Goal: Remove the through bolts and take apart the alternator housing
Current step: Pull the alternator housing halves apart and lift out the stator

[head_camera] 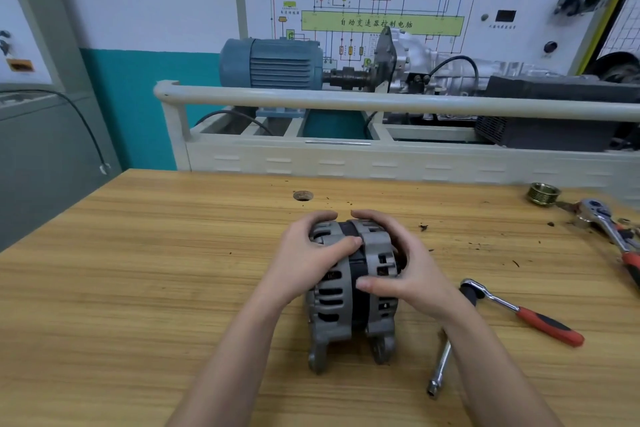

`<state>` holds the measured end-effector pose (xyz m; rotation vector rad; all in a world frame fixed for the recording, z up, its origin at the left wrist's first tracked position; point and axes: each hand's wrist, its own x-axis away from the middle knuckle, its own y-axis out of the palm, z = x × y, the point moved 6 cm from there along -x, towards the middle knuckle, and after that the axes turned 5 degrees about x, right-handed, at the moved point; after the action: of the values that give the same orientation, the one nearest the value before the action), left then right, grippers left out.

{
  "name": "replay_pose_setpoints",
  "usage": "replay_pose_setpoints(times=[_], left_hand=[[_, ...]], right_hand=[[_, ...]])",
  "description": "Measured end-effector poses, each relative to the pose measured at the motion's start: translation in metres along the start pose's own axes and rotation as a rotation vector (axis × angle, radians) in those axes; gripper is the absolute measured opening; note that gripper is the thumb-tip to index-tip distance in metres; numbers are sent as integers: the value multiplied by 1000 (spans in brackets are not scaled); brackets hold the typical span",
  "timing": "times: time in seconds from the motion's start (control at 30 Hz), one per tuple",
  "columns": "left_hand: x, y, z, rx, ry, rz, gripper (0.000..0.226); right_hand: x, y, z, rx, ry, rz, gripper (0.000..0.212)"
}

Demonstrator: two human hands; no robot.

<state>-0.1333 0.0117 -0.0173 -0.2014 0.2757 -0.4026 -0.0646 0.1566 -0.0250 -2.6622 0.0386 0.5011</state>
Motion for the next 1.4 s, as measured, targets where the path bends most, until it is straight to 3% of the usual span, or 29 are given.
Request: replay_pose_setpoints(times=[0.13,0.2,0.4,0.6,0.8,1.0,1.2,1.3,1.4], left_hand=[[1,-4,3,27,38,94,44],[0,-6,6,45,43,84,47],[-3,-11,8,57,50,46,45],[-8,-17,11,73,70,-51,61],[-15,-23,12,40,72,-134,56],[-17,-25,12,42,85,-177,58],[-14,-27,13,43,87,-124,60],[-9,-35,10,-13,41,-4,54],[-4,-36,10,-85,35,174,34]], right_hand=[[9,-7,18,36,105,-227,107],[14,-9,25,35,176,-286,107],[13,-14,30,-9,211,-232,100],[11,-14,34,-62,213,-171,90],[8,-14,37,-66,213,-134,84],[8,-12,27,27,159,-164,89],[1,16,-19,-11,-101,87,65],[-7,31,-34,79,-208,225,44],[-16,30,-39,55,-194,360,25]])
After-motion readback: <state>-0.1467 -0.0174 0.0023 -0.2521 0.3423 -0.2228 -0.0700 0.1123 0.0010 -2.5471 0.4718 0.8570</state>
